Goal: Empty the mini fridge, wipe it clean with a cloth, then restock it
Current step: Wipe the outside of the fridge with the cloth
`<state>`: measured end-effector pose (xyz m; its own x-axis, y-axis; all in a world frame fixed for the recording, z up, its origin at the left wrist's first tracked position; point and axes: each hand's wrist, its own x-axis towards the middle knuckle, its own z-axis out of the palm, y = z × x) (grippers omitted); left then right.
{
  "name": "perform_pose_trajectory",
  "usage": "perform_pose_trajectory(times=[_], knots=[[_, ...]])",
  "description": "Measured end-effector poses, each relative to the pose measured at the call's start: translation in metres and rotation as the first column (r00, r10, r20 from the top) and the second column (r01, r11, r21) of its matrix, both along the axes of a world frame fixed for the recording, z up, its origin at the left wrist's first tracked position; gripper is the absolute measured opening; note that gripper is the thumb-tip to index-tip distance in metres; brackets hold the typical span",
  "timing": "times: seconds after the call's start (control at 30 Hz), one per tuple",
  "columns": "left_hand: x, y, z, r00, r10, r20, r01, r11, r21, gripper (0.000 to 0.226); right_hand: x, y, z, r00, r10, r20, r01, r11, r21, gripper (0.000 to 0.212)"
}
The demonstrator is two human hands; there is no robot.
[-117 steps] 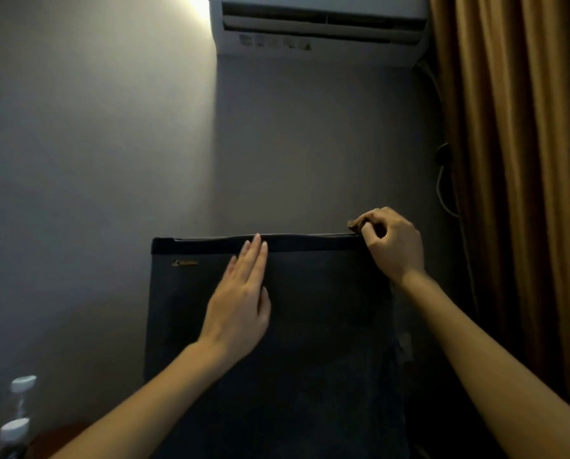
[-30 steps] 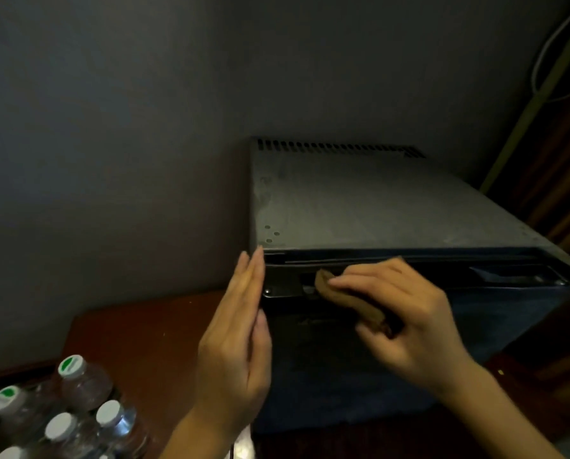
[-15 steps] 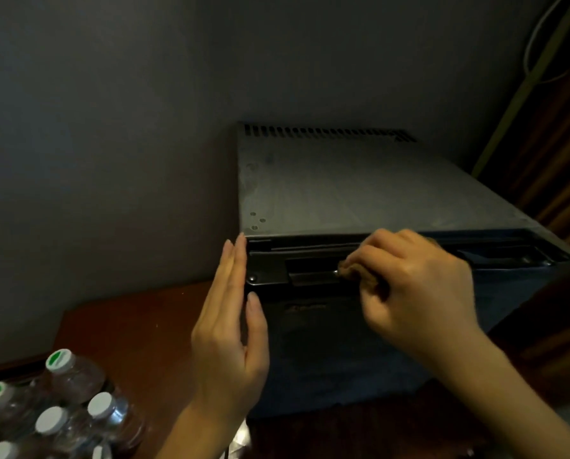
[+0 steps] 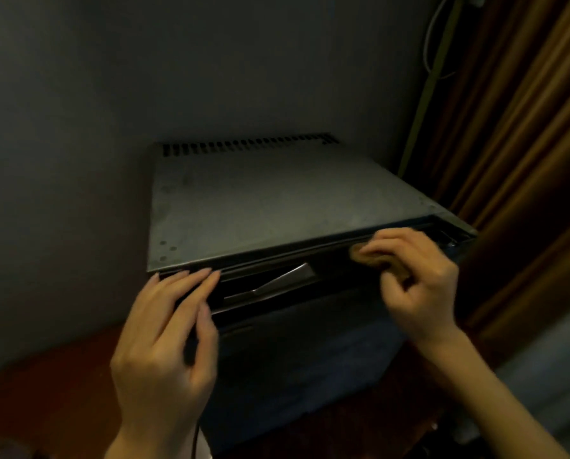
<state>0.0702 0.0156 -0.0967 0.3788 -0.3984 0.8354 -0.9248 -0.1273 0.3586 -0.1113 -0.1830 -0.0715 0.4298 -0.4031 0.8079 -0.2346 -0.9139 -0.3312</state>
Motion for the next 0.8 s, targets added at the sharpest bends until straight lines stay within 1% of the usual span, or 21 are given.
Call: perform_pose_trajectory(times=[0.07,0.13,0.23,0.3,0.33,0.37,0.4,0.43,0.47,0.5,0.53,0.57,0.6,0.63,0.67,0.7,0.73,0.8], knots=[[-0.002,-0.002,-0.001,1.000,0.017,0.009,-0.016,0.999,-0.029,0.029,-0.023,-0.029,-0.002,0.995,-0.095,-0.017,0.095,0.995,-0.006,0.030],[-0.003,-0.005,-0.001,0.999,0.029,0.015,-0.028,0.998,-0.051,0.029,-0.037,-0.047,0.006,0.974,-0.195,-0.115,0.184,0.977,-0.104,0.029],[-0.004,-0.007,-0.002,0.999,0.039,0.027,-0.036,0.996,-0.080,0.029,-0.049,-0.058,0.023,0.873,-0.373,-0.315,0.258,0.900,-0.350,0.028],[-0.005,-0.011,-0.004,0.998,0.053,0.026,-0.049,0.992,-0.114,0.029,-0.050,-0.057,0.028,0.808,-0.455,-0.375,0.291,0.860,-0.418,0.030],[-0.004,-0.013,-0.005,0.998,0.059,0.029,-0.055,0.990,-0.131,0.028,-0.046,-0.056,0.028,0.798,-0.475,-0.370,0.319,0.855,-0.409,0.030],[-0.002,-0.015,-0.007,0.997,0.065,0.037,-0.059,0.987,-0.150,0.028,-0.040,-0.053,0.027,0.810,-0.468,-0.353,0.349,0.869,-0.350,0.028],[-0.001,-0.017,-0.010,0.997,0.068,0.045,-0.059,0.983,-0.172,0.028,-0.032,-0.047,0.024,0.851,-0.426,-0.308,0.366,0.900,-0.237,0.025],[0.001,-0.019,-0.012,0.997,0.065,0.050,-0.054,0.979,-0.194,0.028,-0.024,-0.039,0.019,0.904,-0.366,-0.223,0.353,0.931,-0.097,0.023],[0.002,-0.021,-0.015,0.997,0.060,0.050,-0.048,0.976,-0.210,0.029,-0.014,-0.030,0.013,0.946,-0.305,-0.111,0.310,0.950,0.027,0.023],[0.002,-0.022,-0.018,0.997,0.057,0.046,-0.046,0.975,-0.217,0.030,-0.003,-0.016,0.008,0.972,-0.234,-0.007,0.233,0.967,0.104,0.025],[0.002,-0.023,-0.021,0.997,0.062,0.037,-0.053,0.975,-0.215,0.031,0.008,0.000,0.004,0.989,-0.133,0.063,0.124,0.984,0.129,0.028],[0.003,-0.023,-0.023,0.997,0.070,0.024,-0.063,0.975,-0.211,0.031,0.018,0.016,-0.001,0.997,-0.012,0.074,0.004,0.995,0.104,0.031],[0.003,-0.023,-0.026,0.997,0.073,0.010,-0.069,0.976,-0.207,0.031,0.025,0.033,-0.006,0.993,0.113,0.021,-0.114,0.993,0.040,0.035],[0.004,-0.023,-0.027,0.997,0.071,-0.001,-0.070,0.977,-0.203,0.032,0.029,0.042,-0.010,0.976,0.204,-0.078,-0.208,0.977,-0.048,0.039],[0.005,-0.023,-0.028,0.998,0.067,-0.005,-0.067,0.978,-0.198,0.032,0.028,0.040,-0.011,0.955,0.248,-0.165,-0.268,0.957,-0.109,0.041],[0.006,-0.023,-0.029,0.998,0.063,-0.002,-0.062,0.979,-0.194,0.032,0.021,0.026,-0.009,0.943,0.257,-0.210,-0.283,0.953,-0.106,0.043],[0.007,-0.023,-0.031,0.998,0.061,0.002,-0.059,0.980,-0.191,0.031,0.010,0.008,-0.006,0.949,0.227,-0.220,-0.245,0.968,-0.058,0.043],[0.009,-0.024,-0.033,0.998,0.060,-0.003,-0.059,0.978,-0.198,0.031,-0.021,-0.030,0.004,0.979,0.045,-0.197,-0.044,0.999,0.010,0.043]])
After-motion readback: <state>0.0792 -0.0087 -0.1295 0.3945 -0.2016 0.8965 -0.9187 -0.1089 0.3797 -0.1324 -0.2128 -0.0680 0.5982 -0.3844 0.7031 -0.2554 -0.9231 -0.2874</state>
